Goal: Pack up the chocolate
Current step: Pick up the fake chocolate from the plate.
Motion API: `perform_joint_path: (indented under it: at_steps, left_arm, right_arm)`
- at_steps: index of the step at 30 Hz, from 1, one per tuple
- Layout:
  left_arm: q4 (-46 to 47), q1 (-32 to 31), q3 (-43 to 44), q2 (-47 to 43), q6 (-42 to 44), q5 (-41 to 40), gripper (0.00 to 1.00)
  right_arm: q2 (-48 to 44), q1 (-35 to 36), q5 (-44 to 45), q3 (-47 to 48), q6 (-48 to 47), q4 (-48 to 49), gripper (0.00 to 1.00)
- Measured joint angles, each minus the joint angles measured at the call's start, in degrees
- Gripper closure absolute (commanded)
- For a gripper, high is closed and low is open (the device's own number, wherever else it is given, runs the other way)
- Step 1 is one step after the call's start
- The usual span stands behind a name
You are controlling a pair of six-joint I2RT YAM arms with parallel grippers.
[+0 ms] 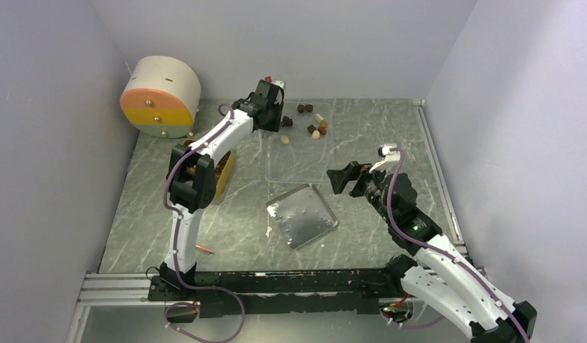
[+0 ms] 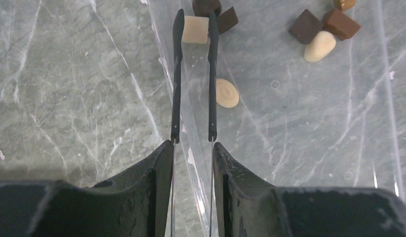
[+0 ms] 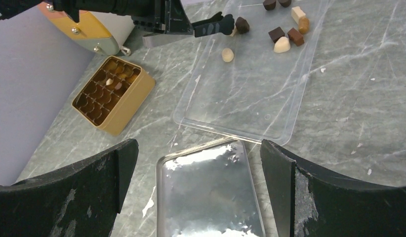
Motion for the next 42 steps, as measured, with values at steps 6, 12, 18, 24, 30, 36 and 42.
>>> perform_joint_path:
  at_steps: [6,12,18,24,30,36,42]
  left_arm:
    - [0.13,0.00,0.00,1.40,1.27,-0.13,0.62]
    - [0.17,0.00,0.94,2.21,1.73,-0.15,0.62]
    - [0.31,0.00,3.19,5.16,2.12,-0.15,0.62]
    - [0.17,0.00,3.19,5.57,2.14,-0.13,0.66]
    - [0.15,0.00,3.17,5.57,2.14,-0.11,0.70]
    - [-0.13,0.00,2.71,5.07,2.10,-0.11,0.71]
    - [-1.18,0.00,0.72,1.75,1.75,-0.13,0.72]
  right_arm:
    - [0.96,0.00,0.04,0.31,0.02,0.07,0.00]
    - [2.10,0.00,0.04,0.57,0.22,0.31,0.00]
    - [2.19,0.00,0.35,0.66,0.39,0.46,0.00]
    - [2.16,0.00,1.07,0.66,0.39,0.46,0.00]
    - [2.16,0.00,1.20,0.66,0.42,0.46,0.00]
    - [1.92,0.00,1.20,0.66,0.61,0.48,0.00]
    - [1.29,0.00,1.20,0.66,0.96,0.48,0.00]
